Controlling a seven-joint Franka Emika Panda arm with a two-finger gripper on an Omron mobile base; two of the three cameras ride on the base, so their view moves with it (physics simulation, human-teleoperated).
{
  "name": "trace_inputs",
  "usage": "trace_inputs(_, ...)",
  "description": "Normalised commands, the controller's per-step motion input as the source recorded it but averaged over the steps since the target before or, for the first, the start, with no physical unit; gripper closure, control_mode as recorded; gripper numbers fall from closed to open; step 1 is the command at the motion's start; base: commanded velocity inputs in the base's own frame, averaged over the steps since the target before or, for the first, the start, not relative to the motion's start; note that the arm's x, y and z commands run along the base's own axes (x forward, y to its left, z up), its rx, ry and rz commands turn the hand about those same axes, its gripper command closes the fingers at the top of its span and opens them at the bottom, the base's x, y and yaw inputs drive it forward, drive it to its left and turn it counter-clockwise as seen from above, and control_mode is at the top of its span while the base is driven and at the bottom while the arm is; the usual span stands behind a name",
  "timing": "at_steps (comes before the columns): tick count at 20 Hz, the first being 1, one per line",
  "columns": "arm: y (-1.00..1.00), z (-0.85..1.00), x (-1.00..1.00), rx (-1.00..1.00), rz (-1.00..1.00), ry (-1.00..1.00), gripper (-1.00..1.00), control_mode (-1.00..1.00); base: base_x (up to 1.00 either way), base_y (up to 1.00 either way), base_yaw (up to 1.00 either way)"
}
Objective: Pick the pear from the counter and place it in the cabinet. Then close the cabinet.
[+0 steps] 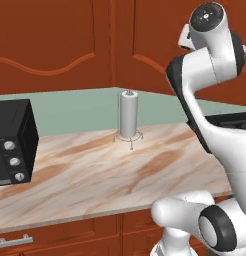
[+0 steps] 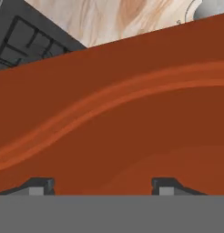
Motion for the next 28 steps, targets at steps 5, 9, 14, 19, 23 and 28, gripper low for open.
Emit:
trace_inputs(5, -0.3, -0.62, 1.0, 0.0, 0.2, 0.58, -1.0, -1.0, 0.0, 0.0, 0.0)
trace_inputs(9, -0.45, -1.0, 1.0, -0.01, 0.21, 0.17, -1.0, -1.0, 0.0, 0.0, 0.0)
trace_inputs(14, -0.76, -1.0, 1.0, -0.13, 0.17, -0.29, -1.0, -1.0, 0.0, 0.0, 0.0)
trace_inputs(19, -0.74, -1.0, 1.0, -0.16, 0.21, -0.62, -1.0, -1.0, 0.0, 0.0, 0.0)
trace_inputs(23, -0.55, -1.0, 1.0, -0.16, 0.23, -0.72, -1.0, -1.0, 0.0, 0.0, 0.0)
trace_inputs(28, -0.67, -0.58, 0.22, -0.1, 0.19, -0.53, -1.0, -1.0, 0.0, 0.0, 0.0)
